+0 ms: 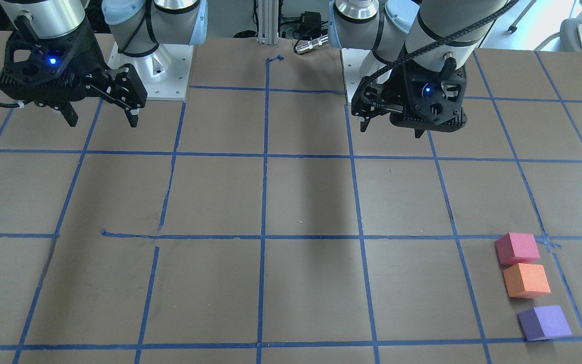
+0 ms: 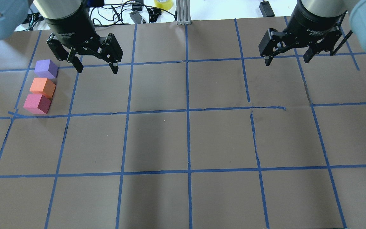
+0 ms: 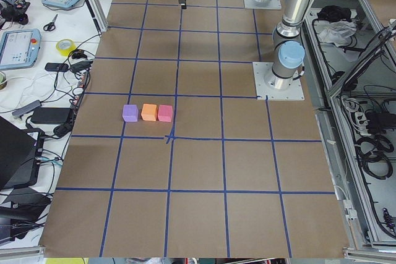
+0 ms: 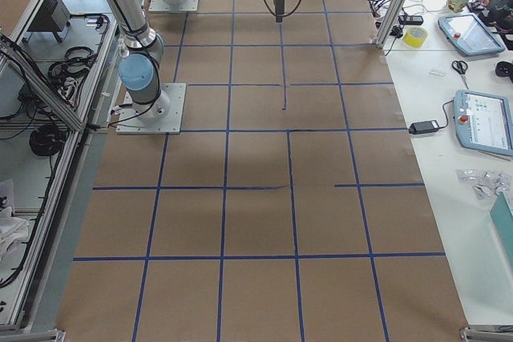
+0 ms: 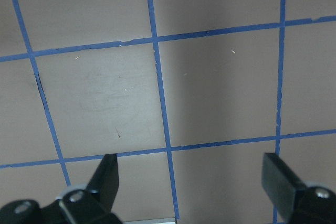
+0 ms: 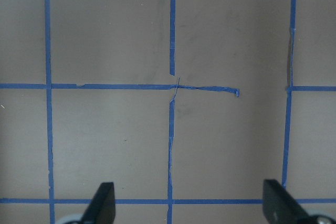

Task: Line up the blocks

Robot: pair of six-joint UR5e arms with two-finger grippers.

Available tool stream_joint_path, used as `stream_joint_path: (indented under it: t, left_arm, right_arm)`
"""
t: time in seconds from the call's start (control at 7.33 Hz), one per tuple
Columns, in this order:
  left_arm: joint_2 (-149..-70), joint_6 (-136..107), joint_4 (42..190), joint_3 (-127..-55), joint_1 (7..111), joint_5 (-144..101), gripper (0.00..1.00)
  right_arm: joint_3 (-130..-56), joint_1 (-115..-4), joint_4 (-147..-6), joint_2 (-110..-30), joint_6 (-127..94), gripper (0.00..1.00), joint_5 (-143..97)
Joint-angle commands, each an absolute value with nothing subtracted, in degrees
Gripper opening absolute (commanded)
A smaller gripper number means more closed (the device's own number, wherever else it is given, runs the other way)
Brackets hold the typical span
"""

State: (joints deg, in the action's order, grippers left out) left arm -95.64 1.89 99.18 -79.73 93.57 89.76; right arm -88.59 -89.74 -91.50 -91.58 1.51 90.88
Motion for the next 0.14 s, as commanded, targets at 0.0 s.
stream_joint_path:
  t: [0.0]
  left_arm:
    - [-95.5,2.0,99.0,-79.9,93.5,89.9,0.96]
  right_arm:
    - [-88.6,-89.7,-91.5,-91.6,1.5,1.00,90.9]
